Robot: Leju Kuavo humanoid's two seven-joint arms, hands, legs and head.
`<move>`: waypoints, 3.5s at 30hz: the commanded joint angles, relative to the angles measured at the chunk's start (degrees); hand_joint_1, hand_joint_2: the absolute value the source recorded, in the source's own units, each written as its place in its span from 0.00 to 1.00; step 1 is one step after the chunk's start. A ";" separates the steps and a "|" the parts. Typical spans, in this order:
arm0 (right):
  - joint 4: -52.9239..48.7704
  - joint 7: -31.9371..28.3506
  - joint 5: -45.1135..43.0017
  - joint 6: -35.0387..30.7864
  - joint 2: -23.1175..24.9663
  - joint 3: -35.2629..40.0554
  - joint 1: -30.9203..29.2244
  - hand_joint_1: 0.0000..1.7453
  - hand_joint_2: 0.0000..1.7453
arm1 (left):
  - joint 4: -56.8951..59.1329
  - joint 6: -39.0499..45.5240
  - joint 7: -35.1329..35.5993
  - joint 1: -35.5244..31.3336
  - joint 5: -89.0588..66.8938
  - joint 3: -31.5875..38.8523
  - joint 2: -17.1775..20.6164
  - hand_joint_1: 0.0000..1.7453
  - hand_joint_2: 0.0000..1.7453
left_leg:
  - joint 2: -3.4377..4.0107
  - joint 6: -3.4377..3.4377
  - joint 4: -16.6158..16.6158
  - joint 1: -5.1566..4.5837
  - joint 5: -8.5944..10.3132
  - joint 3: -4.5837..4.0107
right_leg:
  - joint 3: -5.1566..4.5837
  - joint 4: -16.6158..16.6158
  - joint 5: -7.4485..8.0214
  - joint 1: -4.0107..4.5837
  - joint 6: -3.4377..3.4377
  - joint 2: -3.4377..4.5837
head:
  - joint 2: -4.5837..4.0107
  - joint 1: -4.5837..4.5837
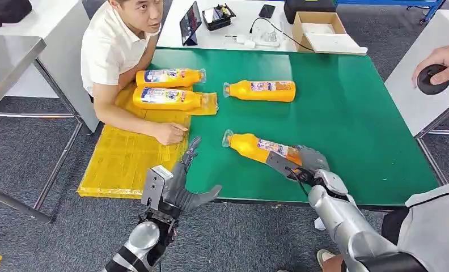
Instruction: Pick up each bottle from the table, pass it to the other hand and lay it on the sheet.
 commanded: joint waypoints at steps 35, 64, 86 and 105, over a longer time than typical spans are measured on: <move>-22.09 -24.62 -33.16 2.27 10.70 12.47 18.16 1.00 1.00 | -0.82 -8.26 0.62 2.24 17.59 -0.31 1.22 0.00 1.00 | -0.07 -0.23 -0.01 0.21 -0.14 -0.59 | -0.49 0.02 -0.15 0.23 -0.27 -0.02 | 0.00 0.00; -18.33 -26.08 -35.36 3.62 11.11 19.09 16.10 0.98 1.00 | 4.49 -8.90 3.04 -1.88 27.60 -0.91 -0.52 1.00 1.00 | -0.04 -0.14 -0.03 0.13 -0.05 -0.80 | -0.71 0.03 -0.06 0.13 -0.14 0.02 | 0.00 0.00; -49.46 -32.10 -37.20 -13.96 9.79 14.41 33.95 0.00 1.00 | -3.10 12.32 -4.70 -0.08 0.00 3.40 4.45 1.00 1.00 | -0.22 -0.25 0.04 0.24 -0.20 -0.71 | -0.56 0.09 -0.26 0.25 -0.29 -0.16 | 0.00 -0.02; -67.82 -33.68 -35.54 -37.57 13.32 6.40 37.24 0.00 1.00 | 10.17 31.58 0.37 -9.46 -31.72 7.67 3.41 1.00 1.00 | -0.21 -0.14 0.01 0.13 -0.01 -1.03 | -0.89 0.09 -0.08 0.13 -0.15 -0.15 | 0.00 -0.02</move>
